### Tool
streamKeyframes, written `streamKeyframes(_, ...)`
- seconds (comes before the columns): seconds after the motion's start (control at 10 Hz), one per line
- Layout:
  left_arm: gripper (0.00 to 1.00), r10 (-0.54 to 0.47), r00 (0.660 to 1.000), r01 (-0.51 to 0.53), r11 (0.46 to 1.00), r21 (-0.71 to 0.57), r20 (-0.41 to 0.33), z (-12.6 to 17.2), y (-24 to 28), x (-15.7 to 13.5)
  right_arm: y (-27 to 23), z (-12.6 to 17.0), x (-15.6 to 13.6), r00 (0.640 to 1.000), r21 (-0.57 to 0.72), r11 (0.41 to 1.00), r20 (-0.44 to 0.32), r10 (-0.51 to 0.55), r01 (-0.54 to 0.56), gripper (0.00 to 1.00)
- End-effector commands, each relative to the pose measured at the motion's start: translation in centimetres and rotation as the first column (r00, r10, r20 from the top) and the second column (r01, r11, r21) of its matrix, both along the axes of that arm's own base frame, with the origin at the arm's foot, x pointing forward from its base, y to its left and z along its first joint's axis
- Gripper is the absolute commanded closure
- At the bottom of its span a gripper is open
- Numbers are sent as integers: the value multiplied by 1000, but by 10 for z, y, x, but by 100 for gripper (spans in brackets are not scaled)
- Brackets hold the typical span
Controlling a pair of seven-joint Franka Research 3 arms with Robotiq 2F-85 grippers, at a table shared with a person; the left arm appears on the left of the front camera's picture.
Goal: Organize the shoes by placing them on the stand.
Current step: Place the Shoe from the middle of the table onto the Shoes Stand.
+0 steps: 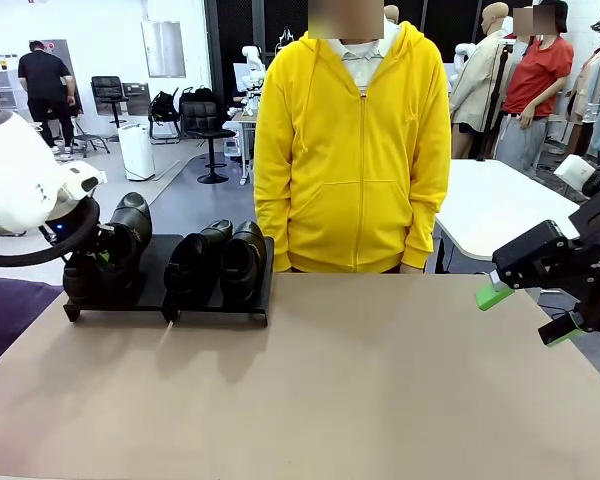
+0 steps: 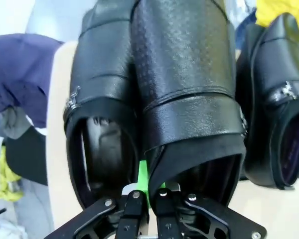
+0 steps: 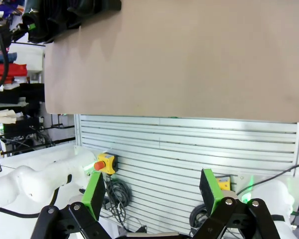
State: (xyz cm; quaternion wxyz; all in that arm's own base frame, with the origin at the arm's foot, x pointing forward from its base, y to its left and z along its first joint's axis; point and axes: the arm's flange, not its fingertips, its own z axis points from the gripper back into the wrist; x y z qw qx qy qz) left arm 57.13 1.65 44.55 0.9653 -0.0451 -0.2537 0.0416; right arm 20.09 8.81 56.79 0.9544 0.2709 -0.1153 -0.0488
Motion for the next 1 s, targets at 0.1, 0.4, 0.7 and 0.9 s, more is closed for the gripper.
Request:
streamKeyframes(0.1, 100, -18, 1000, 18, 999, -35, -12, -12, -3, 15, 0, 2, 2, 1000, 27, 999, 5, 29, -30, 0)
streamKeyframes(0.4, 100, -40, 995, 34, 997, -71, -91, -19, -4, 19, 0, 2, 2, 1000, 27, 999, 5, 29, -30, 0)
streamKeyframes(0.7, 41, -42, 995, 36, 997, -74, -88, -20, -7, 21, 0, 2, 2, 1000, 27, 999, 5, 29, -30, 0)
streamKeyframes(0.9, 0, -47, 997, 43, 997, -64, -63, -15, -12, 19, 0, 2, 2, 1000, 27, 999, 5, 29, -30, 0)
